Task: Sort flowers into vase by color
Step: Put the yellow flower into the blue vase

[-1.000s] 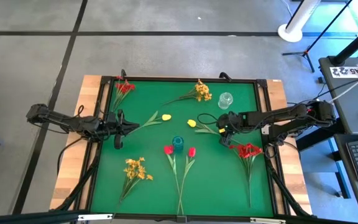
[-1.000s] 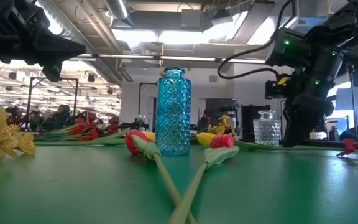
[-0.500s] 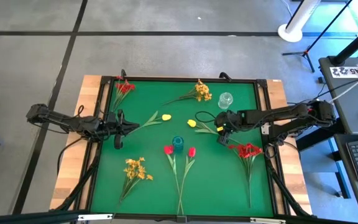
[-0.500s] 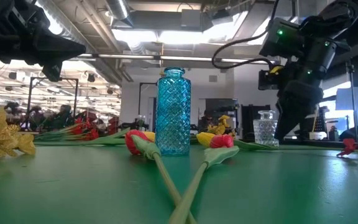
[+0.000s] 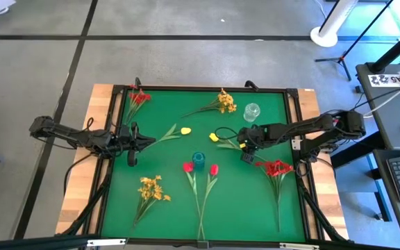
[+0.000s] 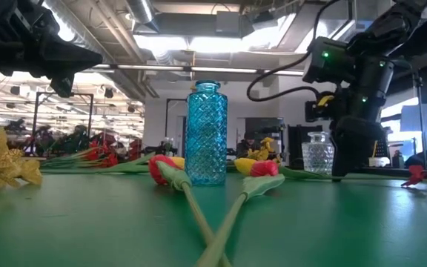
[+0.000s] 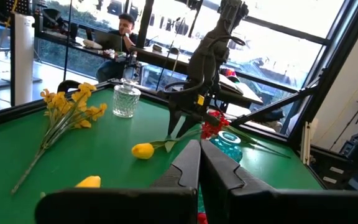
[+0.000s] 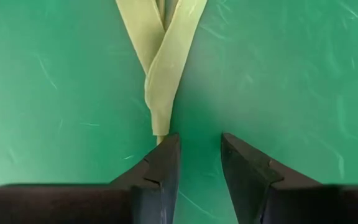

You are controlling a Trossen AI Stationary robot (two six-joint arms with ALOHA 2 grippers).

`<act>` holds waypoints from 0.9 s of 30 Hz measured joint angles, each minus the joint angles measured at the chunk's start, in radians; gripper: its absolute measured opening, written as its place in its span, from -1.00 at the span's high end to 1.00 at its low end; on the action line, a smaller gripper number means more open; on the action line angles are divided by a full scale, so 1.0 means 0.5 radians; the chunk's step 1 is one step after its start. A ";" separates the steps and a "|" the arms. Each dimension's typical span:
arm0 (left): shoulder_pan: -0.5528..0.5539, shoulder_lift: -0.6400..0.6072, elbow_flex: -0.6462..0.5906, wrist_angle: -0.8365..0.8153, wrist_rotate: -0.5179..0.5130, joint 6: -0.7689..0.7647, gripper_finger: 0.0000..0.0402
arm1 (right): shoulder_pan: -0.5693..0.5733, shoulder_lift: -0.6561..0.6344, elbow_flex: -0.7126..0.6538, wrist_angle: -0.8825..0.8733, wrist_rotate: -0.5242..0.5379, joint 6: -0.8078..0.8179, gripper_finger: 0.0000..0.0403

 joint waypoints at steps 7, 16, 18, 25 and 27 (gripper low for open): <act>0.000 0.000 0.000 0.000 0.000 0.000 1.00 | 0.002 -0.136 0.002 -0.057 0.136 -0.041 0.41; 0.000 0.000 0.000 0.000 0.000 -0.001 1.00 | 0.000 -0.332 0.066 -0.036 0.039 -0.020 0.41; 0.000 0.000 0.000 0.000 0.000 -0.001 1.00 | 0.000 -0.331 0.066 -0.017 -0.028 0.017 0.41; 0.000 0.000 0.000 0.001 0.000 0.000 1.00 | 0.002 -0.225 -0.001 0.031 -0.164 0.067 0.41; 0.000 0.000 0.000 -0.001 0.000 -0.001 1.00 | 0.002 -0.186 -0.030 0.062 -0.210 0.071 0.41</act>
